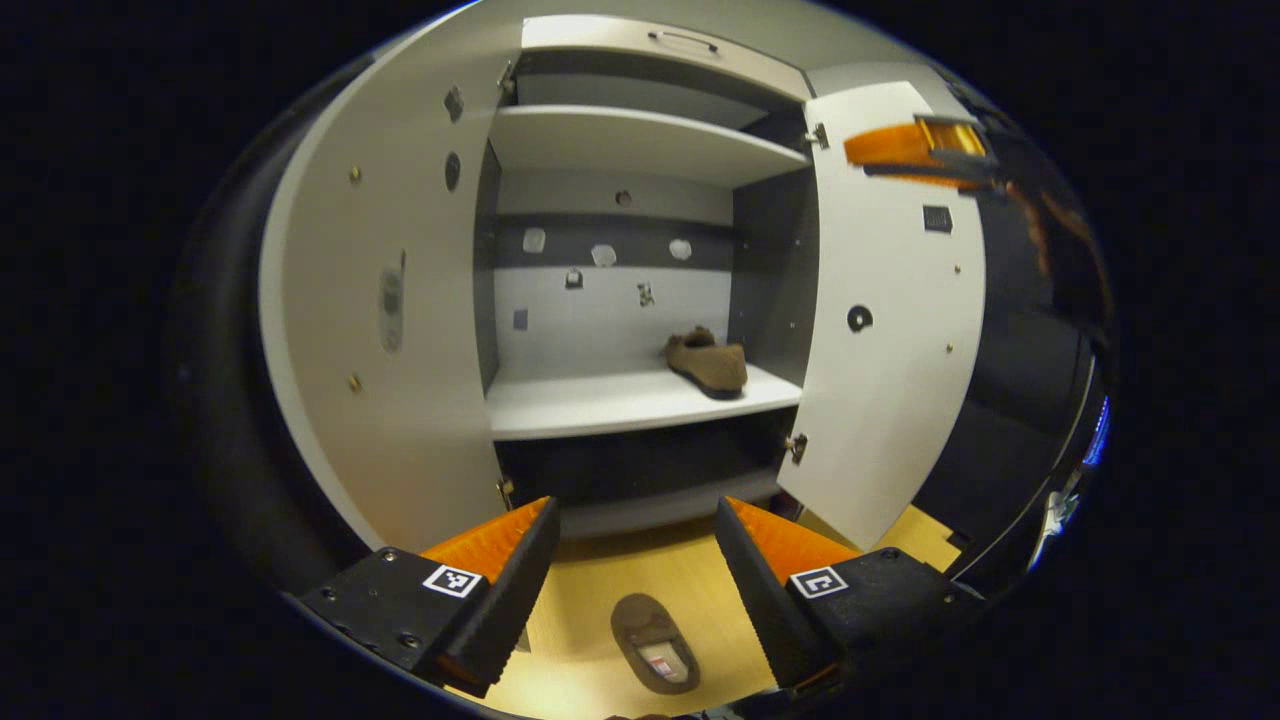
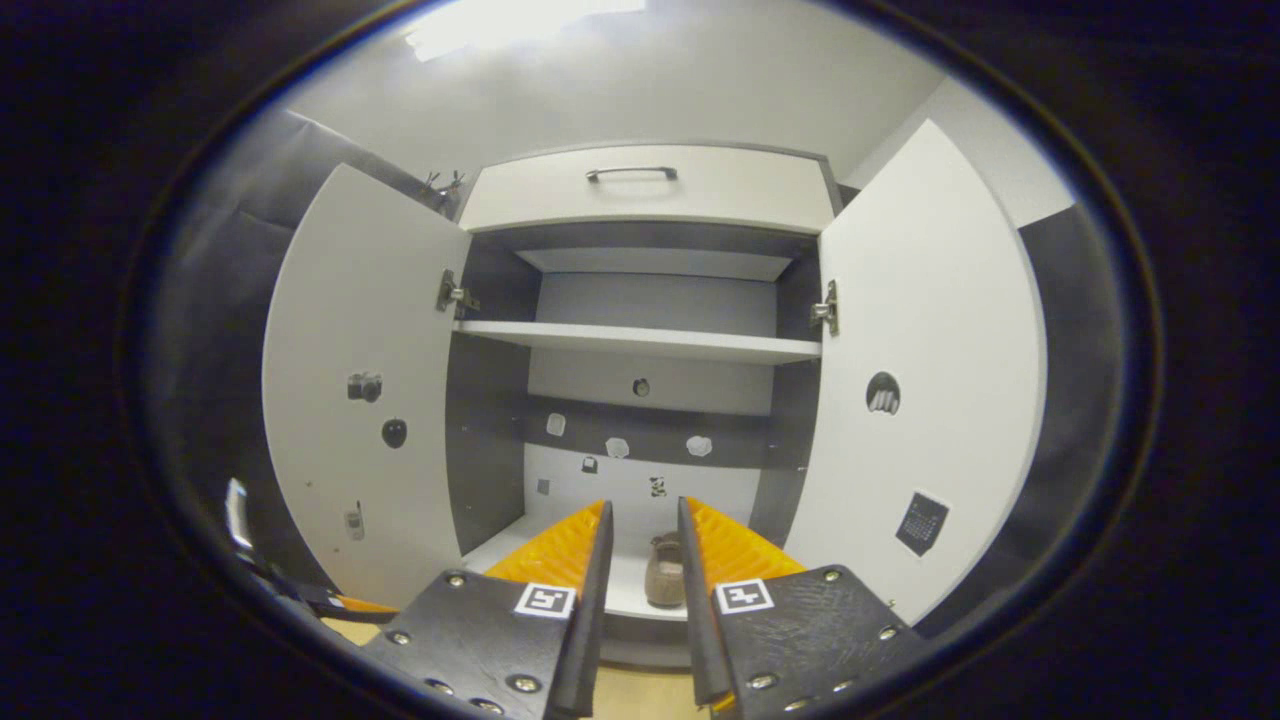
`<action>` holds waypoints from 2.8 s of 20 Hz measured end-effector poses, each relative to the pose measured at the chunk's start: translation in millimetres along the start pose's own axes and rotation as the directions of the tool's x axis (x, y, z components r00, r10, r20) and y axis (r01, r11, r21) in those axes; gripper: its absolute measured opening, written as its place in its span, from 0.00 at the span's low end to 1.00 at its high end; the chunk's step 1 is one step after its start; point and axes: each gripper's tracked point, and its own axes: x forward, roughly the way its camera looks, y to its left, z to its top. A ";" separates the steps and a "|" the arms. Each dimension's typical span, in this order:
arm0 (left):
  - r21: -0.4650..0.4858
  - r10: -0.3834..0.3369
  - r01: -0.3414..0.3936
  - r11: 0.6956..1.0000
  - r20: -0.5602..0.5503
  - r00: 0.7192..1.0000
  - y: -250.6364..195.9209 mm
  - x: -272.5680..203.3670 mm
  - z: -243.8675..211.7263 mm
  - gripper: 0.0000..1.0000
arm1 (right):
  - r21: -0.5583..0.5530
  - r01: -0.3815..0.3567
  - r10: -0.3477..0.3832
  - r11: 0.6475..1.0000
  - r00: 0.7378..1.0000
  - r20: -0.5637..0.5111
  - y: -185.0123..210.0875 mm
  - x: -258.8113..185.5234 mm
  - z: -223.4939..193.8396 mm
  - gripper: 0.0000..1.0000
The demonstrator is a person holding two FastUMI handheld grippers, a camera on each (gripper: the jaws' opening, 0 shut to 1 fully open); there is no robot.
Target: Grab one shoe with the right hand and put it into the shoe cabinet, grab the other shoe with the left hand and put it into the shoe cabinet; then close the right door with the right hand and the left door with the left hand.
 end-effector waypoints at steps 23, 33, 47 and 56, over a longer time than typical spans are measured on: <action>-0.168 -0.072 -0.039 0.985 -0.610 0.789 20.0 91.0 -315.3 0.68 | -0.025 0.160 -0.159 0.987 0.987 0.019 -66.8 -50.5 13.3 0.37; -0.257 -0.036 -0.172 0.951 -0.644 0.765 27.6 101.1 -320.2 0.01 | -0.069 0.140 -0.140 0.988 0.990 0.000 -59.5 -39.6 4.7 0.37; -0.266 -0.055 -0.070 0.961 -0.436 0.898 11.2 107.5 -152.7 0.01 | -0.081 0.157 -0.156 0.984 0.988 0.019 -81.8 -47.5 -0.8 0.37; -0.287 -0.045 0.001 0.958 -0.146 0.988 6.2 131.6 17.0 0.00 | -0.064 0.150 -0.146 0.987 0.987 0.066 -101.3 -69.4 10.3 0.37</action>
